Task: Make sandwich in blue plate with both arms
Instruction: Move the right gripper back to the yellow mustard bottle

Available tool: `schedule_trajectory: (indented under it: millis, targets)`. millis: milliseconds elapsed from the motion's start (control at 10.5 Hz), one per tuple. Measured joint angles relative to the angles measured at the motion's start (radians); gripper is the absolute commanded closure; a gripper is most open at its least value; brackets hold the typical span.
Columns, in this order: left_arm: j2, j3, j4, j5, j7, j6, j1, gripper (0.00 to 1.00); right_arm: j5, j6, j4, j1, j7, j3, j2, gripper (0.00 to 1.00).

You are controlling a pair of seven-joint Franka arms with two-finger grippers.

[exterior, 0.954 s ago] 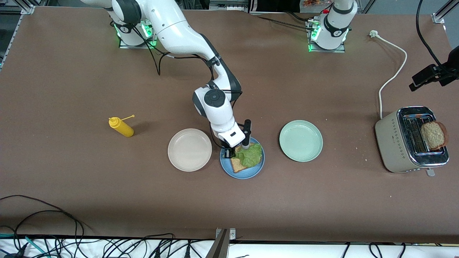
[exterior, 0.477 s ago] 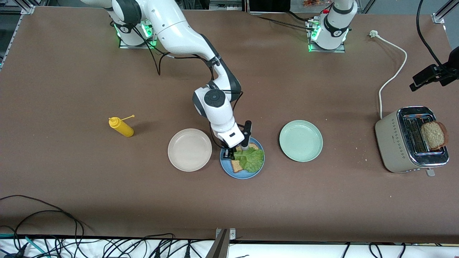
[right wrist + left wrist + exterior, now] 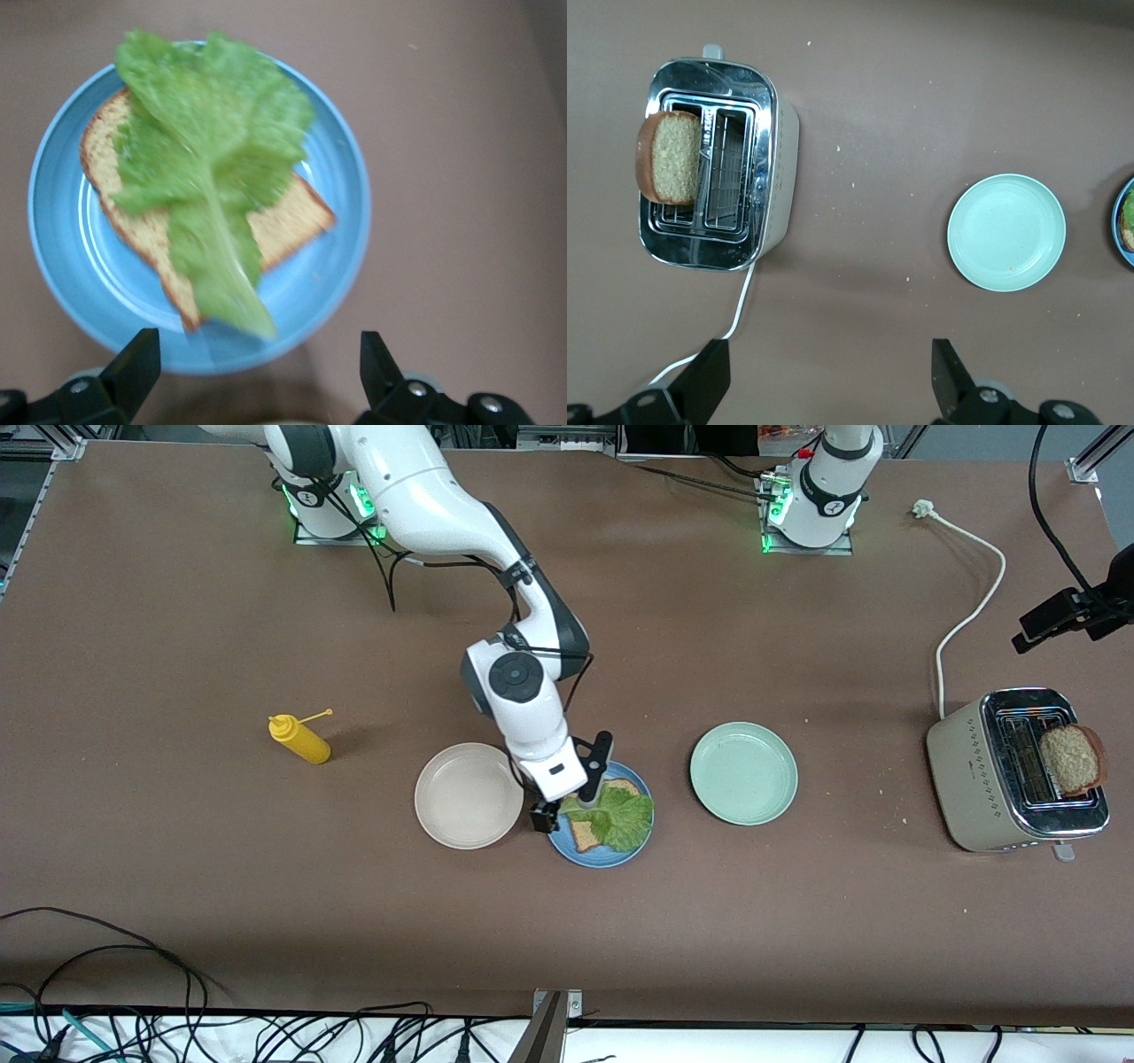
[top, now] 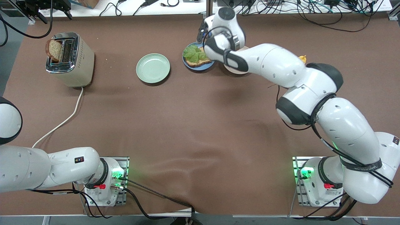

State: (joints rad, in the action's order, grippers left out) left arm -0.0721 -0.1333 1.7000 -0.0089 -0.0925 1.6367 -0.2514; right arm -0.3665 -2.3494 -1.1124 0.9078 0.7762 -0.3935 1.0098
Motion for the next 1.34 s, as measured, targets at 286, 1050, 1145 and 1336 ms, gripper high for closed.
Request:
schedule_trajectory:
  millis: [286, 1050, 1145, 1336]
  targets:
    - [0.005, -0.004, -0.011, 0.0, 0.0, 0.009, 0.0, 0.0, -0.002, 0.325, 0.002, -0.123, -0.007, -0.028, -0.163, 0.0]
    - [0.044, 0.0, -0.028, 0.011, 0.001, 0.011, -0.007, 0.0, -0.012, 0.729, -0.221, -0.221, -0.227, -0.397, -0.356, 0.0]
    - [0.045, 0.001, -0.028, 0.011, 0.001, 0.011, -0.013, 0.0, -0.012, 0.73, -0.263, -0.24, -0.149, -0.411, -0.39, 0.0]
    - [0.045, 0.002, -0.028, 0.009, 0.001, 0.011, -0.031, 0.0, -0.067, 0.737, -0.35, -0.293, 0.113, -0.42, -0.453, 0.0]
